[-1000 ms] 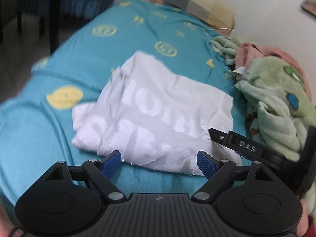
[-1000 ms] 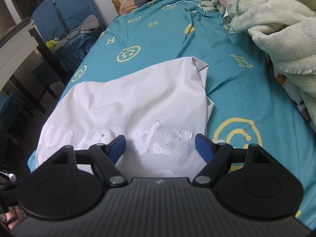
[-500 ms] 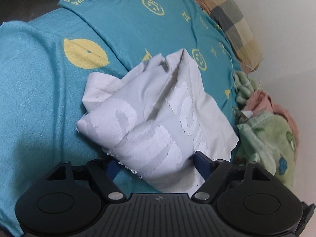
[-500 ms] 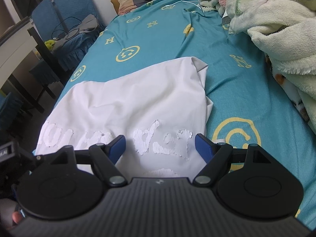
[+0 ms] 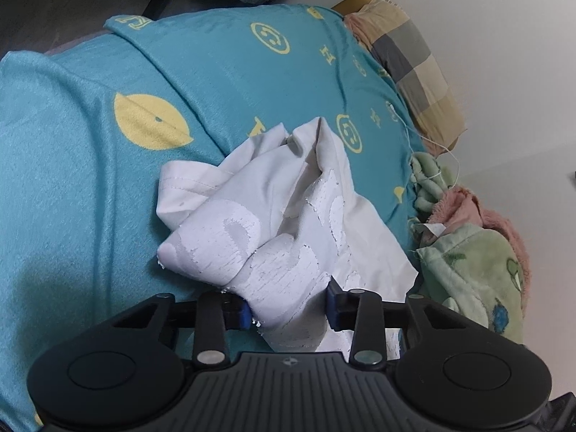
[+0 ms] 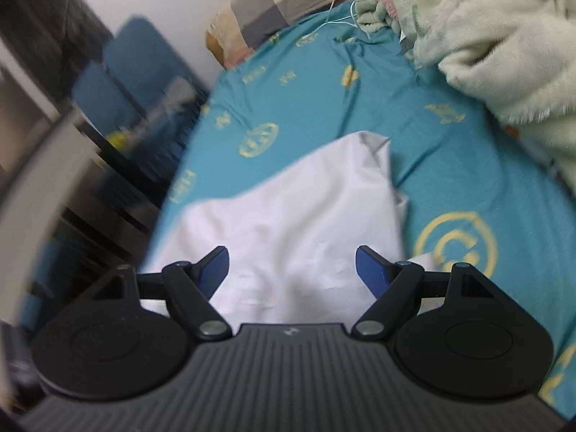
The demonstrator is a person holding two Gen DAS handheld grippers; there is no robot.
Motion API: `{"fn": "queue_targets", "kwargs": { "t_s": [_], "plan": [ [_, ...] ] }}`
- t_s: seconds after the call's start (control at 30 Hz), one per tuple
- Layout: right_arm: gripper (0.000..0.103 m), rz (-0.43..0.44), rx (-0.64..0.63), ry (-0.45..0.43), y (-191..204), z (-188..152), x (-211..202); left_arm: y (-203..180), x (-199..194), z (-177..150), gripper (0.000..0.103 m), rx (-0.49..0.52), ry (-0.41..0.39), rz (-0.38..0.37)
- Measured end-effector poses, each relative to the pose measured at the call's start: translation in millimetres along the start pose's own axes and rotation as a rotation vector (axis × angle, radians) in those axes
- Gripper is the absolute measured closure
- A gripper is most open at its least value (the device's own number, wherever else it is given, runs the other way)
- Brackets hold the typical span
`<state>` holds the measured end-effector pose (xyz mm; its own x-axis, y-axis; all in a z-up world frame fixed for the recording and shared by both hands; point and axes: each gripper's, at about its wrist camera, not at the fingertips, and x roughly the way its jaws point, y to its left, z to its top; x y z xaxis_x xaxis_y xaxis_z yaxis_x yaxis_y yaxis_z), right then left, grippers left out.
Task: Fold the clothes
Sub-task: 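Grasp the folded T-shirt with the left gripper while the right gripper grasps it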
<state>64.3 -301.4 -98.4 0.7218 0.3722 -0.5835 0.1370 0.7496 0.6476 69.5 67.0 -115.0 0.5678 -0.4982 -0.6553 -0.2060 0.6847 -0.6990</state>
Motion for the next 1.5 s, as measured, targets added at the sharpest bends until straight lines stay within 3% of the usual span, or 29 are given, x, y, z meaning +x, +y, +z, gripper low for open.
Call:
{"fn": "queue_targets", "kwargs": {
  "t_s": [0.13,0.33,0.47,0.67,0.8,0.93,1.1,1.27,1.33,1.5],
  "plan": [
    [0.022,0.142,0.148,0.025,-3.6,-1.2,-11.7,-5.2,-4.0,-0.5,0.072,0.007,-0.019,-0.022],
    [0.022,0.318,0.509,0.226,-28.7,-27.8,11.5,-4.2,-10.7,0.9,0.073,-0.024,-0.036,-0.057],
    [0.022,0.336,0.598,0.276,-36.2,-41.4,26.7,-4.4,-13.0,2.4,0.073,-0.038,-0.045,-0.073],
    [0.021,0.268,0.816,0.166,-77.8,-47.7,35.2,-3.0,-13.8,4.3,0.073,-0.061,-0.047,-0.107],
    [0.022,0.16,0.877,0.054,-96.8,-51.1,21.9,-4.8,-15.1,4.2,0.073,-0.064,-0.047,-0.127],
    [0.021,0.158,0.922,0.018,-103.7,-54.9,19.9,-2.2,-13.0,3.6,0.072,-0.082,-0.042,-0.121],
    [0.022,0.142,0.856,0.009,-95.3,-54.8,18.9,5.7,-7.5,4.1,0.066,-0.131,-0.024,-0.108],
    [0.041,0.093,0.821,0.01,-94.6,-51.3,16.2,15.2,0.8,3.3,0.046,-0.186,0.013,-0.095],
    [0.053,0.078,0.806,0.01,-94.2,-50.9,15.1,21.7,6.0,3.0,0.036,-0.228,0.034,-0.11],
    [0.072,0.097,0.763,-0.008,-90.9,-47.3,14.7,35.1,21.4,3.0,0.038,-0.295,0.083,-0.112]
  ]
}}
